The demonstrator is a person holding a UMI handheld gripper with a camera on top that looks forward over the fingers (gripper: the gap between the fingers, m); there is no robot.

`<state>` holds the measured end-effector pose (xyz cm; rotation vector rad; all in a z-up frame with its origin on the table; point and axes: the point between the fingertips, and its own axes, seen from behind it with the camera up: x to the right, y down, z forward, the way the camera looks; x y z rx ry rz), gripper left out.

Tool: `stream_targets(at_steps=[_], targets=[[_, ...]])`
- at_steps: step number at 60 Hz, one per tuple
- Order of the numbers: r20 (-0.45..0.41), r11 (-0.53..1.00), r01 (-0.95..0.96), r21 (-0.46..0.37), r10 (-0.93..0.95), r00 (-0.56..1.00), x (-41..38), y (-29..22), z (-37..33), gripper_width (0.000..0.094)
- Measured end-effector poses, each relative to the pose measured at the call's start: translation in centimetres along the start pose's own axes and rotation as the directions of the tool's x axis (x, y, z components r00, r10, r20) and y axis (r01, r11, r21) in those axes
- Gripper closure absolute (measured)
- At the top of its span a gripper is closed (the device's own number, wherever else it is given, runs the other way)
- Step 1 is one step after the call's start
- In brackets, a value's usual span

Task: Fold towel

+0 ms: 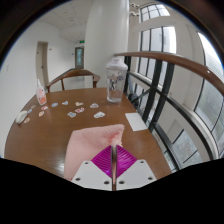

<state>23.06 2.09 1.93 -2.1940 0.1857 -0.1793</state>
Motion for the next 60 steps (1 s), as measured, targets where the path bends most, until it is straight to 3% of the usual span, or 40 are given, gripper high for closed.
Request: stream_targets(at_steps=[2,3,5,13,14,15,17,44,60], targets=[[0.011,1.0,-0.014,-0.007,0.014,1.0,0.1,0.4,0.6,0.0883],[0.019,1.0,-0.021,-0.01,0.021,1.0,0.1,0.5,0.6,0.0793],[0.022,0.999,-0.034,-0.011,0.034,0.999,0.4,0.7,0.6,0.071],[0.012,0.999,-0.047,0.004,0.047,0.999,1.7,0.7,-0.8,0.0079],[0.01,0.999,-0.049,0.008,0.049,0.999,1.8,0.7,-1.1,0.0043],[0.01,0.999,-0.05,0.01,0.05,0.999,1.8,0.6,-1.3,0.0094],[0.011,0.998,-0.052,0.021,0.052,0.999,2.0,0.4,-2.3,0.0103],[0.107,0.969,0.014,0.248,-0.041,0.993,-5.1,0.7,-19.9,0.0097],[0.105,0.96,0.0,0.279,-0.031,0.994,-4.1,2.5,-22.9,0.0109]])
